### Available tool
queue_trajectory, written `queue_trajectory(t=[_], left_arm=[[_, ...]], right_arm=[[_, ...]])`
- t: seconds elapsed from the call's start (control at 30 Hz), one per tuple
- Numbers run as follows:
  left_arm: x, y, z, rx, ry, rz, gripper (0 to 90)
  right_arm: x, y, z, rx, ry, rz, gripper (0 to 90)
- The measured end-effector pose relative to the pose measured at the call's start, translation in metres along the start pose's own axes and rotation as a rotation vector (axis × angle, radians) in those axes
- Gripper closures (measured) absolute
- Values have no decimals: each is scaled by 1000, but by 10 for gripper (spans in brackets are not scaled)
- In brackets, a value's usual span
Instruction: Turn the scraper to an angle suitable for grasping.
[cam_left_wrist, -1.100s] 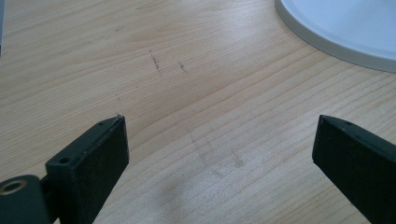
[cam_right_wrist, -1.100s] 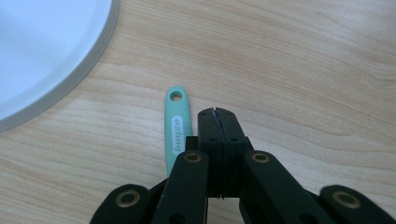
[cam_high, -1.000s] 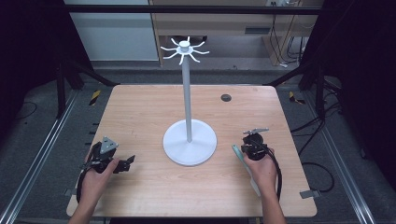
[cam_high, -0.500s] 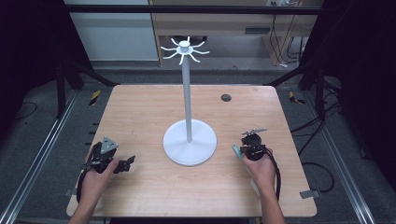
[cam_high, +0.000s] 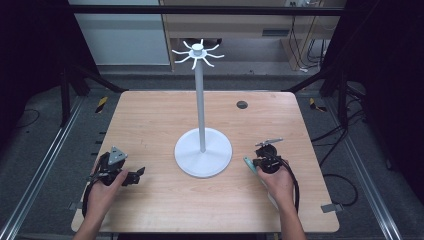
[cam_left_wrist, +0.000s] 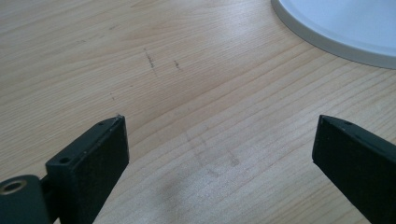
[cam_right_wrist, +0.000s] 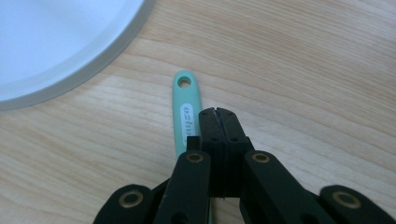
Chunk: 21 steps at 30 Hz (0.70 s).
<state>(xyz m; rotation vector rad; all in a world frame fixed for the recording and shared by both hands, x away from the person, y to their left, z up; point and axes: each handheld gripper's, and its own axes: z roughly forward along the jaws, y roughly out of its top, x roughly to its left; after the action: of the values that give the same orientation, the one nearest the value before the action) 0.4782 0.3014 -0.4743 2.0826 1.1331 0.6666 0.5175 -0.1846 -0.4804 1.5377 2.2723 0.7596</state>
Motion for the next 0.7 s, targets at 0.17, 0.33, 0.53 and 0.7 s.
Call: queue_trajectory(t=[0.17, 0.33, 0.53, 0.7], left_arm=[[-1, 0, 1, 6, -5, 3, 36], [-1, 0, 1, 7, -5, 5, 36], [-2, 0, 1, 7, -5, 2, 36], [-2, 0, 1, 8, -6, 4, 36]], right_arm=[[7, 0, 0, 5, 35, -31, 900], [15, -1, -2, 13, 73, -58, 900], [18, -3, -4, 1, 76, -75, 900], [19, -3, -7, -9, 71, -68, 900]])
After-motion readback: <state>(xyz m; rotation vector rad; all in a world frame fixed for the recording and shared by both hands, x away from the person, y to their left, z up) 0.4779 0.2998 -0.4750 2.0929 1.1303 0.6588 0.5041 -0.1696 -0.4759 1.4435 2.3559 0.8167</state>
